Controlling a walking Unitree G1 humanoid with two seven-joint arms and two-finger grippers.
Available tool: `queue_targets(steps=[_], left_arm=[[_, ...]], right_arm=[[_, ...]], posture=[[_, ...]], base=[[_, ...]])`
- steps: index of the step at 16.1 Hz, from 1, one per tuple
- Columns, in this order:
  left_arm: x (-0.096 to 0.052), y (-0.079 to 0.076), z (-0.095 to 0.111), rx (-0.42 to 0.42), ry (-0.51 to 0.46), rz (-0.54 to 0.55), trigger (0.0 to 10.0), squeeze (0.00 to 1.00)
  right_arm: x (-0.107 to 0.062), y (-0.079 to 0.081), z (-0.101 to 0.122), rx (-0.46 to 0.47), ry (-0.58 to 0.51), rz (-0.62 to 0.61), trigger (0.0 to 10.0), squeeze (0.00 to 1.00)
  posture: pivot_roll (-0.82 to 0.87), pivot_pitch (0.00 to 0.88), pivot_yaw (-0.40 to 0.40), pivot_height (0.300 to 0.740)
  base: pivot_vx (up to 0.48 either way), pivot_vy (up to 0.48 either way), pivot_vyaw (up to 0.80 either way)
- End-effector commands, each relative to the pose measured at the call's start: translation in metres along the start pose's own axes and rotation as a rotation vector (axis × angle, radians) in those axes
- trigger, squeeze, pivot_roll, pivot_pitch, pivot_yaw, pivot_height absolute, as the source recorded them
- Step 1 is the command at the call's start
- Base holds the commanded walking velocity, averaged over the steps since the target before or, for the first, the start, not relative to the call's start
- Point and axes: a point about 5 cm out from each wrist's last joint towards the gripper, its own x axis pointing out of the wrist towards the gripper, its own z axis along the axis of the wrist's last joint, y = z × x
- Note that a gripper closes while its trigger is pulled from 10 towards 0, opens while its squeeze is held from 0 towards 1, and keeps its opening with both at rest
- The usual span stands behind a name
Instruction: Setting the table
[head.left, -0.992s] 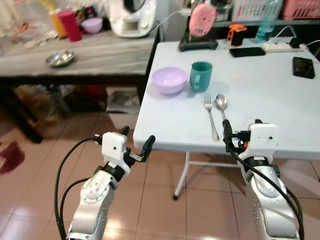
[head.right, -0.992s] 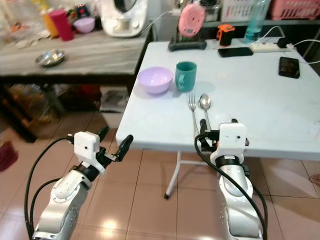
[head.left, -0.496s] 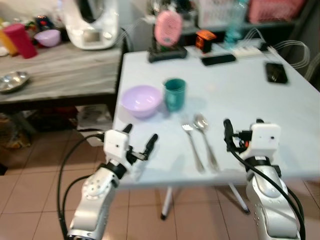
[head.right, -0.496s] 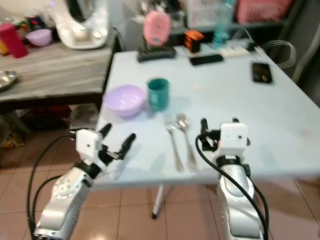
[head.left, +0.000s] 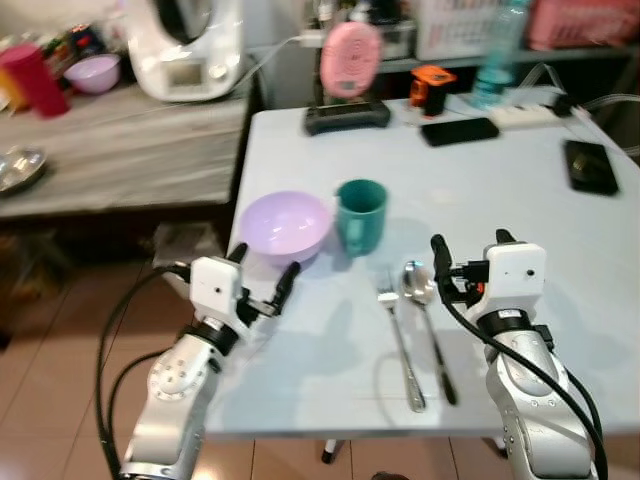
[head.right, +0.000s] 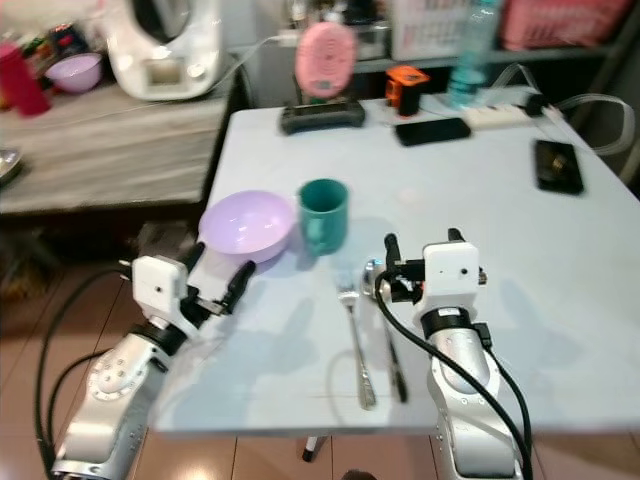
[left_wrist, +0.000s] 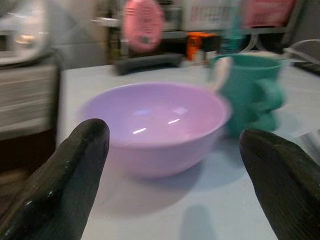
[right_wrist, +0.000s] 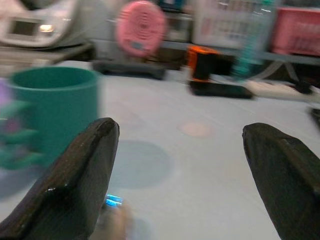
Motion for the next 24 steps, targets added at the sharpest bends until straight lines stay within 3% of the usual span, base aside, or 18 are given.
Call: queue_targets(steps=[1, 7, 13, 17, 19, 20, 24], left_arm=[[-0.009, 0.009, -0.001, 0.028, 0.009, 0.029, 10.0, 0.00], [-0.018, 0.018, -0.004, 0.083, 0.032, 0.021, 10.0, 0.00], [-0.019, 0.011, -0.008, 0.080, 0.045, -0.034, 10.0, 0.00], [-0.019, 0.010, -0.008, 0.065, 0.045, -0.073, 10.0, 0.00], [-0.018, 0.002, -0.006, 0.043, 0.039, -0.169, 10.0, 0.00], [-0.020, -0.003, -0.004, 0.059, 0.040, -0.274, 10.0, 0.00], [-0.023, -0.006, -0.004, 0.082, 0.066, -0.353, 10.0, 0.00]], right_arm=[[-0.001, 0.009, 0.003, 0.012, -0.015, 0.033, 10.0, 0.00], [-0.002, 0.013, 0.005, 0.015, -0.026, 0.067, 10.0, 0.00], [0.002, 0.019, 0.008, -0.006, -0.033, 0.114, 10.0, 0.00], [0.005, 0.028, 0.013, -0.079, -0.062, 0.204, 10.0, 0.00], [0.009, 0.028, 0.012, -0.107, -0.054, 0.225, 10.0, 0.00], [0.015, 0.026, 0.015, -0.128, -0.053, 0.262, 10.0, 0.00], [0.033, 0.019, 0.020, -0.235, -0.038, 0.364, 10.0, 0.00]], posture=[[-0.22, 0.069, 0.063, 0.740], [-0.21, 0.076, 0.063, 0.740], [-0.21, 0.086, 0.066, 0.740], [-0.21, 0.094, 0.065, 0.740], [-0.20, 0.094, 0.062, 0.740], [-0.20, 0.102, 0.061, 0.740], [-0.21, 0.125, 0.073, 0.740]], base=[[0.000, 0.000, 0.00], [0.000, 0.000, 0.00], [0.000, 0.000, 0.78], [0.000, 0.000, 0.33], [0.000, 0.000, 0.00], [0.000, 0.000, 0.00], [0.000, 0.000, 0.00]])
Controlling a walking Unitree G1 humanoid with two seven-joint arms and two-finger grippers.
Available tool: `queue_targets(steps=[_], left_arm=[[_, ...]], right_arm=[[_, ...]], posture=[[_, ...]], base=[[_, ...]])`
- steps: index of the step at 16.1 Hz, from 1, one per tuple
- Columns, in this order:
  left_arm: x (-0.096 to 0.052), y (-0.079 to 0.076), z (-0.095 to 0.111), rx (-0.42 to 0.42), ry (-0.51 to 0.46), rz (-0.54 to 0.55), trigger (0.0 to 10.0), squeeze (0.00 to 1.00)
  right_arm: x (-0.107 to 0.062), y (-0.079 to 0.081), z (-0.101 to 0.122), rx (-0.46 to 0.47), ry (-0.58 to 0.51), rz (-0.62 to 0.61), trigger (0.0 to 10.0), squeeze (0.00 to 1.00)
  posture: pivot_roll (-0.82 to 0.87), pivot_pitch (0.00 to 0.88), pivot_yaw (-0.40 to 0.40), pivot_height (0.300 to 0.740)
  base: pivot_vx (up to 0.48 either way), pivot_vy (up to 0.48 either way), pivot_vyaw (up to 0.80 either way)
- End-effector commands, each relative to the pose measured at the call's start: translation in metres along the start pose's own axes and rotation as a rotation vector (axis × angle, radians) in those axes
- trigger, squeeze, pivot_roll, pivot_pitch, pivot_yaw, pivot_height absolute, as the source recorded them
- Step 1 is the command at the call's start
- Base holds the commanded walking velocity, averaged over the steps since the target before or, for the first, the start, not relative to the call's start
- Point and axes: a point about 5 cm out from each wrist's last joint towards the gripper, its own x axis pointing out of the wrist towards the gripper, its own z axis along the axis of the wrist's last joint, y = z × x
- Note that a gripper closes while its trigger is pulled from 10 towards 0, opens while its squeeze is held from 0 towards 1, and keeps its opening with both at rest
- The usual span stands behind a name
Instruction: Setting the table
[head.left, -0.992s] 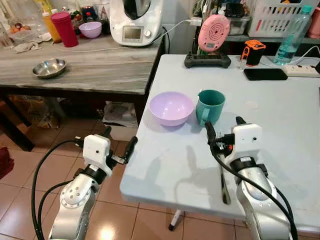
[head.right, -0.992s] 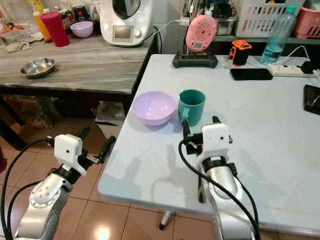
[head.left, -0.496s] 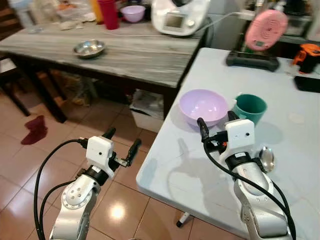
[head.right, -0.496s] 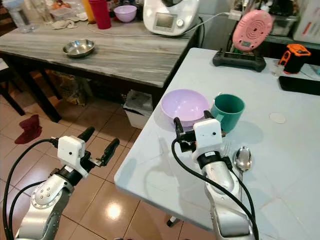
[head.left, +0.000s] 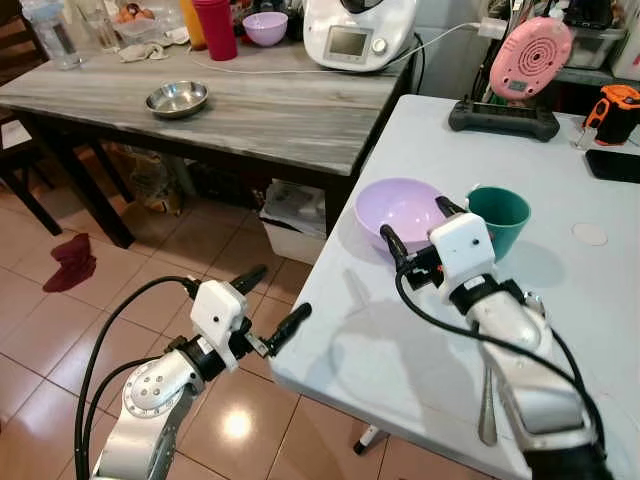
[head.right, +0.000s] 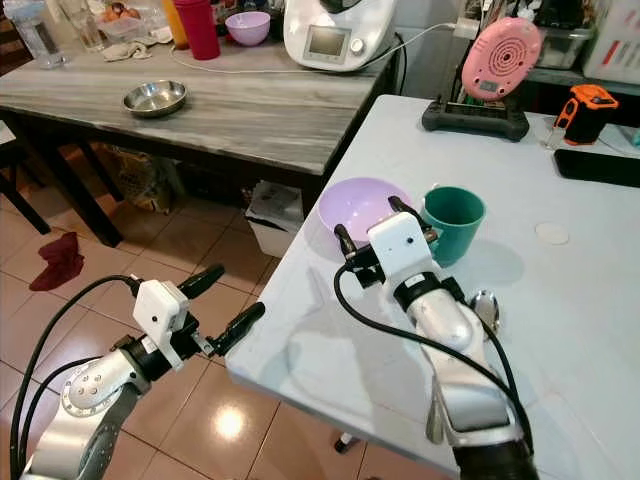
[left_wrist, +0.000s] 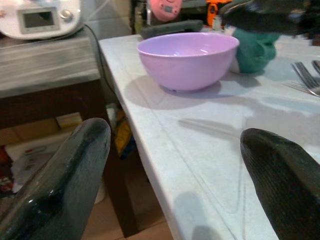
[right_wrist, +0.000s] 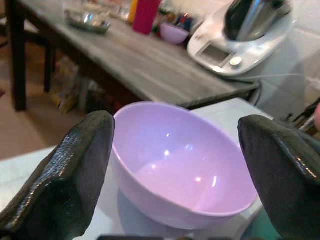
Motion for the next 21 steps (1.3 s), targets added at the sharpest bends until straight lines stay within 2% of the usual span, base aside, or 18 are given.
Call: queue_targets(steps=[1, 4, 7, 10, 11, 12, 13, 14, 15, 21], left_arm=[[-0.002, -0.001, 0.001, 0.008, 0.011, -0.022, 10.0, 0.00], [-0.002, -0.007, 0.002, -0.008, 0.007, -0.074, 10.0, 0.00], [-0.001, -0.008, 0.003, -0.008, 0.003, -0.084, 10.0, 0.00], [-0.002, -0.010, 0.002, -0.009, 0.011, -0.095, 10.0, 0.00], [-0.002, -0.010, 0.002, -0.009, 0.011, -0.097, 10.0, 0.00], [-0.002, -0.010, 0.002, -0.010, 0.011, -0.096, 10.0, 0.00], [-0.002, -0.010, 0.002, -0.011, 0.011, -0.096, 10.0, 0.00], [-0.002, -0.011, 0.001, -0.012, 0.011, -0.099, 10.0, 0.00], [-0.001, -0.012, 0.001, -0.016, 0.010, -0.108, 10.0, 0.00], [0.001, -0.013, 0.002, -0.009, 0.004, -0.136, 10.0, 0.00]], right_arm=[[0.005, 0.000, -0.003, -0.001, 0.032, 0.053, 10.0, 0.00], [0.019, -0.007, -0.011, -0.060, 0.114, 0.191, 10.0, 0.00], [0.025, -0.015, -0.014, -0.142, 0.139, 0.263, 10.0, 0.00], [0.033, -0.021, -0.020, -0.285, 0.175, 0.382, 10.0, 0.00], [0.034, -0.021, -0.021, -0.299, 0.177, 0.393, 10.0, 0.00], [0.035, -0.023, -0.023, -0.383, 0.174, 0.409, 10.0, 0.00], [0.035, -0.024, -0.026, -0.409, 0.182, 0.430, 10.0, 0.00], [0.036, -0.027, -0.028, -0.419, 0.187, 0.443, 4.2, 0.00], [0.037, -0.031, -0.031, -0.473, 0.194, 0.469, 0.0, 0.00], [0.038, -0.040, -0.035, -0.634, 0.151, 0.464, 0.0, 0.00]], posture=[[-0.21, 0.129, 0.075, 0.740], [-0.21, 0.138, 0.076, 0.740], [-0.20, 0.135, 0.072, 0.740], [-0.21, 0.130, 0.065, 0.740], [-0.21, 0.130, 0.065, 0.740], [-0.21, 0.131, 0.065, 0.740], [-0.21, 0.130, 0.064, 0.740], [-0.21, 0.129, 0.064, 0.740], [-0.21, 0.126, 0.064, 0.740], [-0.21, 0.119, 0.064, 0.740]], base=[[0.000, 0.000, 0.00], [0.000, 0.000, 0.00], [0.000, 0.000, 0.00], [0.000, 0.000, 0.00], [0.000, 0.000, 0.00], [0.000, 0.000, 0.00], [0.000, 0.000, 0.00], [0.000, 0.000, 0.00], [0.000, 0.000, 0.00], [0.000, 0.000, 0.00]])
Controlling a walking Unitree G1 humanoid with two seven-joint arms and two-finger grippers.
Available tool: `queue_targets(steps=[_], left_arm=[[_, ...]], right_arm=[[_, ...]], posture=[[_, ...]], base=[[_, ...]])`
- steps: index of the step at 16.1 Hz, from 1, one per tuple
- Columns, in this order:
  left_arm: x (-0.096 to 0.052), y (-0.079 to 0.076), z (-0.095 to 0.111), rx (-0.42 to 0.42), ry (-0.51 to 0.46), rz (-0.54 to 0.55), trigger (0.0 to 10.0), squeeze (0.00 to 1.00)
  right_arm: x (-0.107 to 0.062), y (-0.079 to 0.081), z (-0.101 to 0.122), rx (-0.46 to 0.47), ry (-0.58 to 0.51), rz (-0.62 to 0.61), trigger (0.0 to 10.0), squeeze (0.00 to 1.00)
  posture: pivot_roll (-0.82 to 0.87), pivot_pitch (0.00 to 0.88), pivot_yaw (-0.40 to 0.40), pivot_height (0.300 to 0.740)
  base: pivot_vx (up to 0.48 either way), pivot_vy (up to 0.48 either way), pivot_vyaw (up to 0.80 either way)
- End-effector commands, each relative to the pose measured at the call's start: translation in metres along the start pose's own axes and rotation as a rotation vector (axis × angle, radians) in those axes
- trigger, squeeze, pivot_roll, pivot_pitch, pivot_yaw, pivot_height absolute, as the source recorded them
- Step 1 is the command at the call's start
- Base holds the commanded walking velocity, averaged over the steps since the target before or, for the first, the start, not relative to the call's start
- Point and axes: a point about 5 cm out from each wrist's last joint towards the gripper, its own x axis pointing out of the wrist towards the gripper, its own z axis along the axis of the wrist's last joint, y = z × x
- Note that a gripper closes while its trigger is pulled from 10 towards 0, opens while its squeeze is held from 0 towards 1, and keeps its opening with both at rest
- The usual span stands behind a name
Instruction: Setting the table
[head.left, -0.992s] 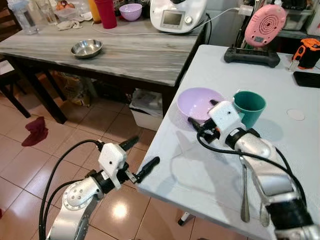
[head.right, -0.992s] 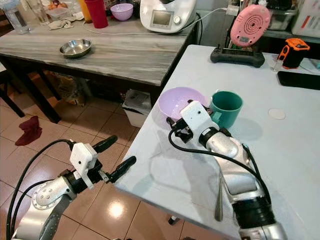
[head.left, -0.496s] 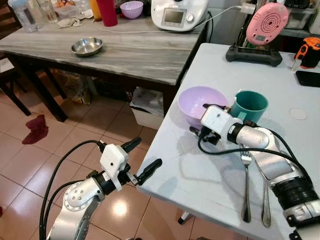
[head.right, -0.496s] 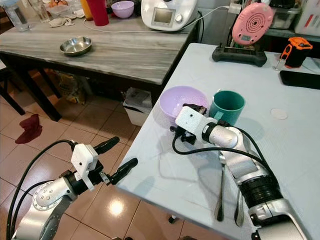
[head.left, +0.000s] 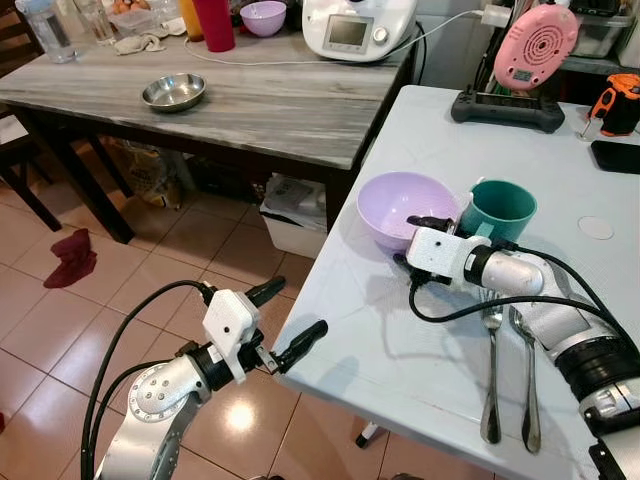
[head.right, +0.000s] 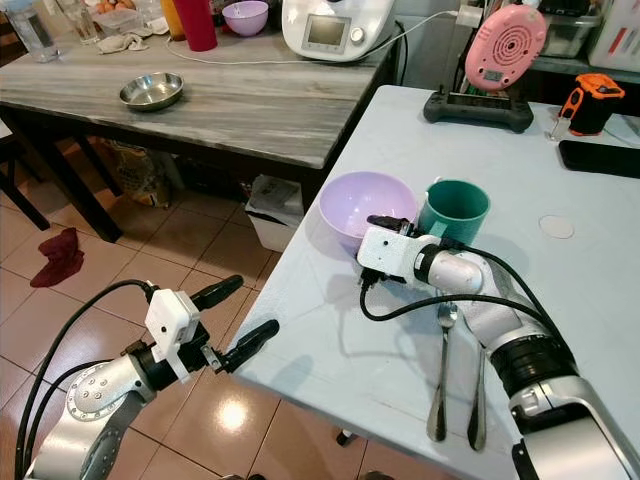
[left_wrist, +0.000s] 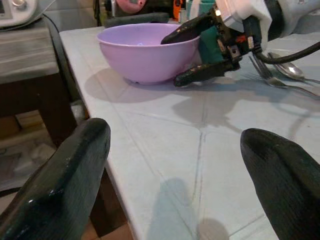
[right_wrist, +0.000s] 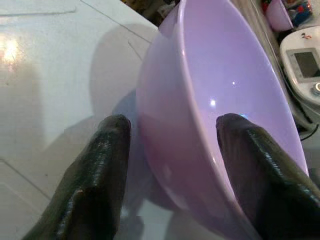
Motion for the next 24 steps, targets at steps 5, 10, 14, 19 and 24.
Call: queue_targets(steps=[5, 10, 14, 19, 24], left_arm=[[-0.001, 0.000, 0.001, 0.021, 0.008, -0.023, 10.0, 0.00], [0.000, -0.001, -0.002, 0.023, 0.014, -0.024, 10.0, 0.00], [-0.005, -0.001, -0.008, 0.022, 0.029, -0.013, 10.0, 0.00], [-0.011, 0.005, -0.014, 0.044, 0.043, 0.041, 10.0, 0.00], [-0.008, 0.032, -0.002, 0.061, -0.009, 0.214, 10.0, 0.00]], right_arm=[[-0.003, -0.009, -0.003, -0.114, -0.002, -0.025, 0.0, 0.00], [-0.002, -0.015, -0.002, -0.138, -0.022, -0.057, 0.0, 0.00], [-0.001, -0.019, 0.005, -0.145, -0.072, -0.107, 0.0, 0.00], [-0.002, -0.027, 0.031, -0.078, -0.237, -0.197, 0.0, 0.00], [-0.007, 0.001, 0.062, 0.093, -0.382, -0.311, 0.0, 0.00]], posture=[[-0.21, 0.117, 0.067, 0.740], [-0.20, 0.117, 0.068, 0.740], [-0.20, 0.122, 0.071, 0.740], [-0.19, 0.128, 0.070, 0.740], [-0.18, 0.109, 0.060, 0.740]], base=[[0.000, 0.000, 0.00], [0.000, 0.000, 0.00], [0.000, 0.000, 0.00], [0.000, 0.000, 0.00], [0.000, 0.000, 0.00]])
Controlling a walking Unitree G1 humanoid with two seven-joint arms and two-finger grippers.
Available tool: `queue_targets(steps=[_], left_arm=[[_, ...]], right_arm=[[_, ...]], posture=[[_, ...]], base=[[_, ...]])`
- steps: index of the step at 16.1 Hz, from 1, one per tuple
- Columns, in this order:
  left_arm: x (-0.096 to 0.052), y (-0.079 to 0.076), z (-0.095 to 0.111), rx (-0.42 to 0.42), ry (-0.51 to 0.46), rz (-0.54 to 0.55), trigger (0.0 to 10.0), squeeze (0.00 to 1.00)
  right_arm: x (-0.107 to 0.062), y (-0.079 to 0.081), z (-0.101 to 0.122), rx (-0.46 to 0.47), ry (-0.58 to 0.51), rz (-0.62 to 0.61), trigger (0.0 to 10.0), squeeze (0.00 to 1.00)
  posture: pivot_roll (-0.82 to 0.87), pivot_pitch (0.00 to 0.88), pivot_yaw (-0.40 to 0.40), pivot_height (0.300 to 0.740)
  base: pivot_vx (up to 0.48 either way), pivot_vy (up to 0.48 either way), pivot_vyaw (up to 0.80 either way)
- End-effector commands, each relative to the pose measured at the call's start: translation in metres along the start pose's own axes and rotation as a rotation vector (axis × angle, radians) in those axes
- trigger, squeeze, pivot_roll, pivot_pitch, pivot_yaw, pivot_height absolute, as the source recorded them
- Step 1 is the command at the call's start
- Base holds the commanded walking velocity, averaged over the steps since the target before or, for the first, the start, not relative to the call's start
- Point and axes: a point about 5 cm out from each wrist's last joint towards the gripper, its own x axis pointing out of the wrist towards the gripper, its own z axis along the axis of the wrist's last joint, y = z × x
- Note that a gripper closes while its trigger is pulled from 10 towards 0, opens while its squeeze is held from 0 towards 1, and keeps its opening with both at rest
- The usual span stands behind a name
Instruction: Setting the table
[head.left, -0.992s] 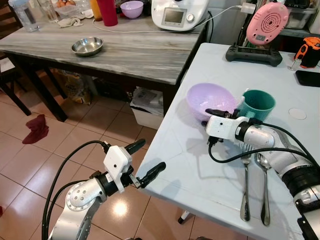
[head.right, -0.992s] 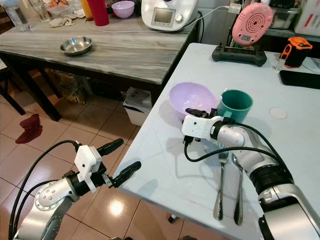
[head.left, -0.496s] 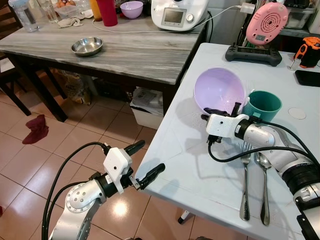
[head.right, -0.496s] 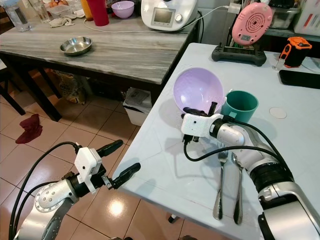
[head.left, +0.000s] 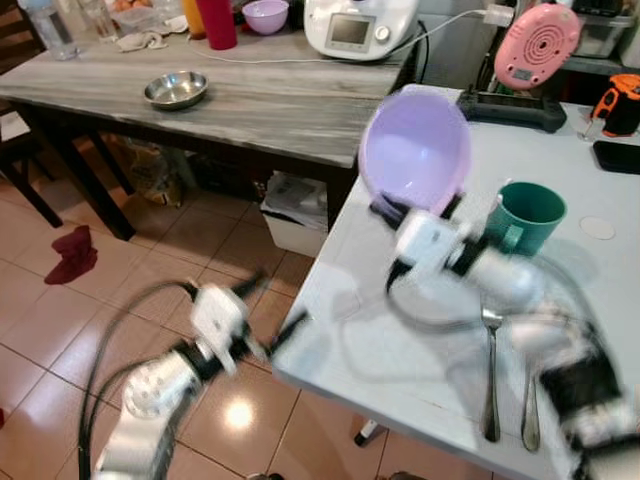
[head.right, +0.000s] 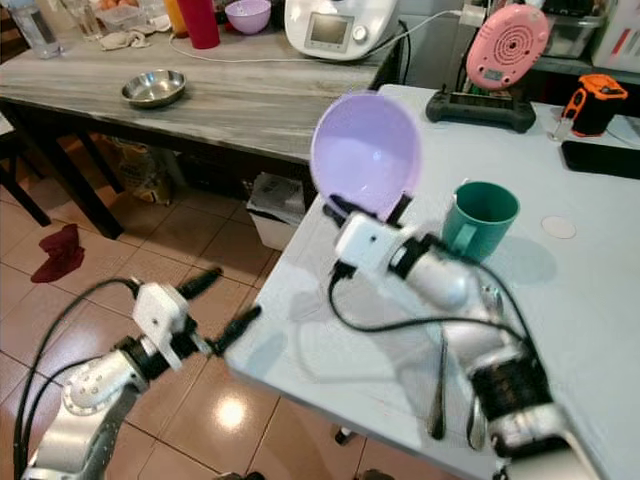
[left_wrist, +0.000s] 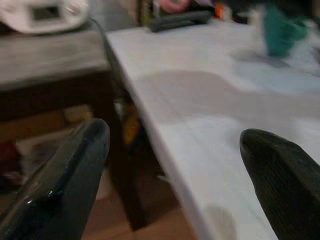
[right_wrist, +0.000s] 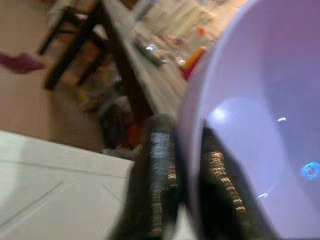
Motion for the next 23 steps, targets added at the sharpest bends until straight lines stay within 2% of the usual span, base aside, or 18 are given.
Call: queue_targets(steps=[1, 2, 3, 6, 10, 13, 16, 23], left_arm=[[0.001, 0.012, 0.007, 0.003, -0.003, 0.088, 10.0, 0.00], [0.002, 0.016, 0.008, 0.008, -0.002, 0.118, 10.0, 0.00], [0.008, 0.032, 0.013, 0.028, -0.010, 0.241, 10.0, 0.00], [0.018, 0.044, 0.018, 0.012, -0.021, 0.290, 10.0, 0.00], [0.031, 0.044, 0.020, 0.014, -0.039, 0.308, 10.0, 0.00], [0.034, 0.041, 0.018, -0.010, -0.042, 0.322, 10.0, 0.00], [0.034, 0.037, 0.013, -0.042, -0.039, 0.344, 10.0, 0.00], [0.036, 0.034, 0.012, -0.057, -0.049, 0.351, 10.0, 0.00]], right_arm=[[0.000, -0.004, 0.011, 0.029, -0.029, -0.080, 0.0, 0.00], [-0.002, -0.002, 0.012, 0.043, -0.025, -0.097, 0.0, 0.00], [-0.006, 0.004, 0.019, 0.071, -0.029, -0.175, 10.0, 0.00], [-0.013, 0.005, 0.024, 0.162, 0.026, -0.334, 10.0, 0.00], [-0.014, 0.013, 0.028, 0.158, 0.054, -0.329, 10.0, 0.00], [-0.015, 0.013, 0.030, 0.166, 0.066, -0.340, 10.0, 0.00], [-0.012, 0.019, 0.036, 0.199, 0.038, -0.313, 10.0, 0.00], [-0.008, 0.017, 0.036, 0.238, 0.040, -0.332, 10.0, 0.00]], posture=[[-0.18, 0.104, 0.059, 0.740], [-0.18, 0.104, 0.059, 0.740], [-0.19, 0.092, 0.056, 0.740], [-0.21, 0.083, 0.064, 0.740], [-0.23, 0.074, 0.074, 0.740], [-0.23, 0.074, 0.070, 0.740], [-0.22, 0.073, 0.067, 0.740], [-0.22, 0.073, 0.069, 0.740]], base=[[0.000, 0.000, 0.00], [0.000, 0.000, 0.00], [0.000, 0.000, 0.00], [0.000, 0.000, 0.00], [0.000, 0.073, -0.60], [0.000, 0.301, -0.80], [0.000, 0.326, 0.00], [0.000, 0.384, -0.06]])
